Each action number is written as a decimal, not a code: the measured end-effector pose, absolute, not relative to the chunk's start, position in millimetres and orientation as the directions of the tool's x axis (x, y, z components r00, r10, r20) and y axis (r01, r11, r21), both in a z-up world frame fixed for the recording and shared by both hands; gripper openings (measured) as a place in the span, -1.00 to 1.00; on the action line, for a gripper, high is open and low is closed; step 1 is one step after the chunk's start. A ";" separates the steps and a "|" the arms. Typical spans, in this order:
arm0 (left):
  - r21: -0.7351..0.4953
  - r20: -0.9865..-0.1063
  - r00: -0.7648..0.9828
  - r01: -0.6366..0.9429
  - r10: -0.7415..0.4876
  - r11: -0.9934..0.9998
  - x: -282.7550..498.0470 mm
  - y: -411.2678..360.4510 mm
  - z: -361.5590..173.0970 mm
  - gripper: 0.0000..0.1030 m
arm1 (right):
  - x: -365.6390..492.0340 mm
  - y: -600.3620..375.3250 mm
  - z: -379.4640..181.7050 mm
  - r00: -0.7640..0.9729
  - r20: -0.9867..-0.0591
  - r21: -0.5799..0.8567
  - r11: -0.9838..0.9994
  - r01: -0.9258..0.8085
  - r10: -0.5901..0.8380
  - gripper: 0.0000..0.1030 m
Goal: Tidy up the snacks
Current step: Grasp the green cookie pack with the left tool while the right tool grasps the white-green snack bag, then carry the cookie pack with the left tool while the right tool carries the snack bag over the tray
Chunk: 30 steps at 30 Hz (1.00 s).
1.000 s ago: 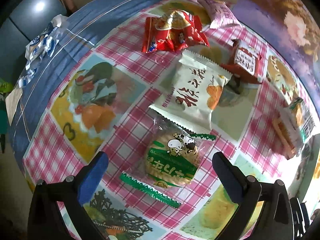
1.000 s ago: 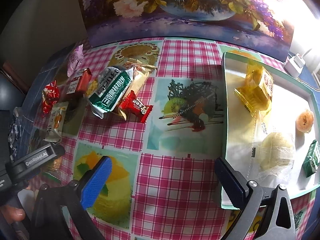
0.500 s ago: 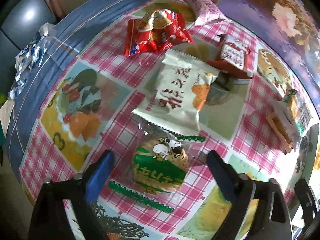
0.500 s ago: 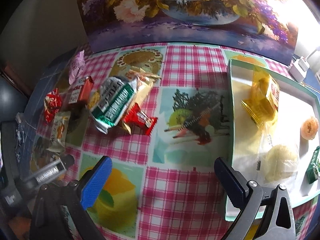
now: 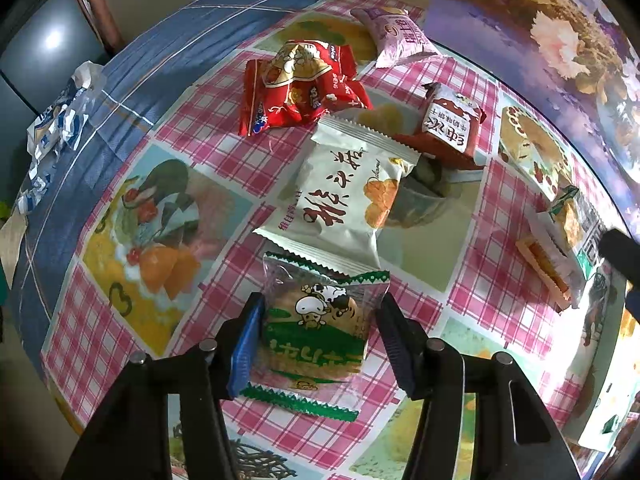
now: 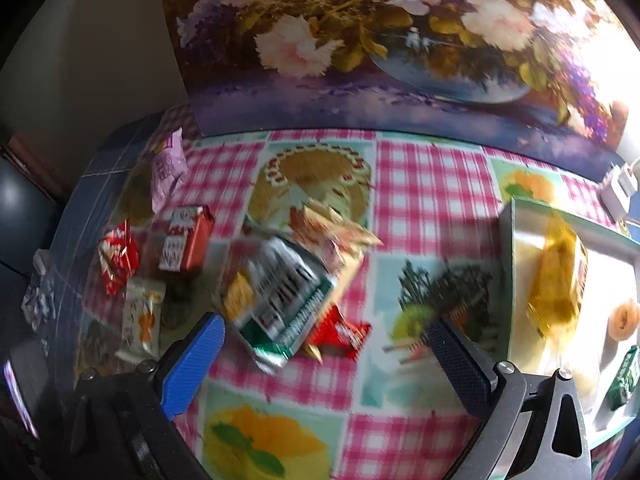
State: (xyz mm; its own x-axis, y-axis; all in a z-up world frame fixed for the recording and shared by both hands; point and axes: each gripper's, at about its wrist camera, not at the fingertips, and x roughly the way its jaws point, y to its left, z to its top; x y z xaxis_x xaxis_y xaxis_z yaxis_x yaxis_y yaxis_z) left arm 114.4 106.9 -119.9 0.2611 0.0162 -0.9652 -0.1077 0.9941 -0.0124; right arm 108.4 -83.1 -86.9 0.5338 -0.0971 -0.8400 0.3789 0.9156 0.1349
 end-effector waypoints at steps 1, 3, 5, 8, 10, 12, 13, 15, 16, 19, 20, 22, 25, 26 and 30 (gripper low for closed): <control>-0.018 -0.965 0.262 -0.111 0.012 0.994 115.0 108.1 -119.5 0.13 | 112.9 -82.5 -87.7 0.533 -0.841 0.137 0.913 0.385 -0.099 1.00; -0.021 -0.965 0.263 -0.118 0.011 0.993 110.8 112.7 -117.7 0.13 | 121.8 -80.8 -90.6 0.523 -0.846 0.131 0.908 0.398 -0.107 1.00; -0.015 -0.964 0.265 -0.126 0.019 0.992 110.1 119.3 -116.3 0.13 | 130.4 -78.6 -94.1 0.509 -0.851 0.115 0.903 0.414 -0.125 1.00; -0.013 -0.964 0.266 -0.134 0.023 0.991 107.1 124.0 -114.0 0.13 | 139.3 -76.2 -100.2 0.485 -0.858 0.077 0.892 0.445 -0.168 1.00; -0.014 -0.964 0.266 -0.133 0.022 0.991 107.2 125.7 -113.2 0.13 | 144.8 -75.0 -104.3 0.470 -0.864 0.062 0.887 0.458 -0.183 1.00; -0.011 -0.963 0.267 -0.131 0.024 0.991 106.4 124.6 -112.4 0.13 | 147.7 -73.7 -106.2 0.461 -0.867 0.056 0.883 0.467 -0.189 1.00; -0.011 -0.963 0.267 -0.130 0.025 0.991 104.8 123.8 -113.7 0.13 | 147.9 -73.2 -106.3 0.460 -0.867 0.052 0.881 0.470 -0.193 0.98; -0.013 -0.963 0.267 -0.132 0.022 0.991 104.1 124.5 -113.3 0.13 | 147.4 -73.0 -106.2 0.462 -0.865 0.053 0.882 0.469 -0.194 0.89; -0.016 -0.963 0.267 -0.133 0.021 0.991 105.3 126.9 -115.8 0.13 | 146.6 -73.6 -105.9 0.464 -0.865 0.057 0.881 0.470 -0.192 0.76; -0.017 -0.964 0.266 -0.136 0.020 0.991 105.5 127.5 -118.2 0.13 | 140.9 -74.3 -102.3 0.481 -0.864 0.106 0.880 0.463 -0.149 0.46; -0.017 -0.964 0.266 -0.137 0.020 0.990 105.3 127.2 -118.5 0.13 | 139.4 -73.8 -101.4 0.484 -0.864 0.113 0.883 0.456 -0.140 0.38; -0.017 -0.964 0.266 -0.137 0.020 0.990 104.5 126.7 -118.7 0.13 | 136.7 -71.8 -99.5 0.487 -0.864 0.117 0.888 0.445 -0.130 0.24; -0.016 -0.964 0.264 -0.128 0.018 0.992 104.4 124.8 -120.2 0.13 | 131.1 -69.9 -98.5 0.493 -0.863 0.131 0.894 0.429 -0.110 0.11; -0.019 -0.964 0.264 -0.126 0.015 0.992 104.0 124.5 -120.0 0.12 | 128.7 -69.8 -98.3 0.495 -0.862 0.135 0.896 0.424 -0.104 0.11; -0.021 -0.962 0.273 -0.108 0.010 0.994 105.1 122.6 -118.1 0.09 | 112.7 -69.1 -95.1 0.512 -0.853 0.133 0.906 0.401 -0.102 0.10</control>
State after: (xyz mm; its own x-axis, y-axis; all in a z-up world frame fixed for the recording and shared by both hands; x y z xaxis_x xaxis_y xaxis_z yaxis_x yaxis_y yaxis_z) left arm 105.1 122.6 -118.1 0.2726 0.0097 -0.9621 -0.1078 0.9940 -0.0205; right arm 112.7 -69.1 -95.1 0.5121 -0.1016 -0.8529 0.4011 0.9064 0.1328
